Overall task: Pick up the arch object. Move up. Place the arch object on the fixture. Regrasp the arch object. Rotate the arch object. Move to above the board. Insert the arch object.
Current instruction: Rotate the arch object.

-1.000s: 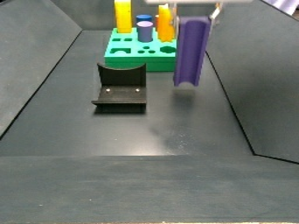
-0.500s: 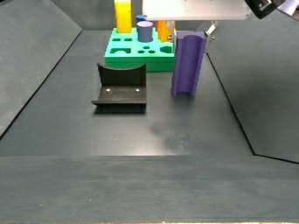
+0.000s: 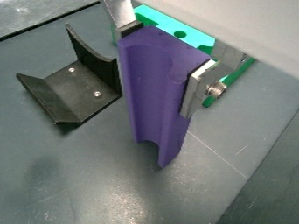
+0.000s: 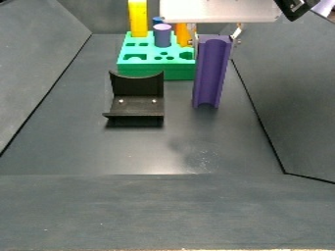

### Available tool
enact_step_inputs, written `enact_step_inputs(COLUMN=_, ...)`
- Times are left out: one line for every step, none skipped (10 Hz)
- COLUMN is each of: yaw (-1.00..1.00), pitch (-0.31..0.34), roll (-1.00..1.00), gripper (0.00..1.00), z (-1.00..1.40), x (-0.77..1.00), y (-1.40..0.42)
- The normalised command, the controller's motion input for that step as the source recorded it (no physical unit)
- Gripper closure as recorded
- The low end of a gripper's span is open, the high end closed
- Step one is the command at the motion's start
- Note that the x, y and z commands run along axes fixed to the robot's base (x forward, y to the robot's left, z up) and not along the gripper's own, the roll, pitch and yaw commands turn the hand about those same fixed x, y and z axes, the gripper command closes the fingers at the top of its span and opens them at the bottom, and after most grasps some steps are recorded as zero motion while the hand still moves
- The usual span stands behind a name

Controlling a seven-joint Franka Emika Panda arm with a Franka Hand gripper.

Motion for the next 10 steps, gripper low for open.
enact_step_inputs(yaw=-0.05, pitch=-0.039, roll=-0.23, gripper=1.0, z=-0.22, x=0.01, y=0.01)
enact_step_inputs(yaw=-0.04, pitch=-0.039, roll=-0.23, gripper=1.0, z=-0.22, x=0.01, y=0.01)
enact_step_inputs(yaw=-0.04, pitch=-0.039, roll=-0.03, gripper=0.0, z=0.0, x=0.0, y=0.0)
enact_step_inputs(yaw=-0.04, pitch=-0.038, roll=-0.03, gripper=0.0, z=1.0, x=0.0, y=0.0)
enact_step_inputs(yaw=-0.03, pitch=-0.01, roll=-0.03, gripper=0.0, z=1.0, x=-0.03, y=0.0)
enact_step_inputs(yaw=-0.03, pitch=0.019, roll=-0.02, gripper=0.0, z=0.93, x=-0.04, y=0.01)
enact_step_inputs(yaw=-0.03, pitch=0.041, roll=-0.01, gripper=0.0, z=0.72, x=-0.02, y=0.01)
enact_step_inputs(yaw=-0.03, pitch=0.051, roll=-0.01, gripper=0.0, z=0.6, x=-0.02, y=0.01)
enact_step_inputs(yaw=-0.03, pitch=0.072, roll=0.01, gripper=0.0, z=0.36, x=0.0, y=0.02)
enact_step_inputs(yaw=-0.02, pitch=0.084, roll=0.01, gripper=0.0, z=0.24, x=0.01, y=0.02)
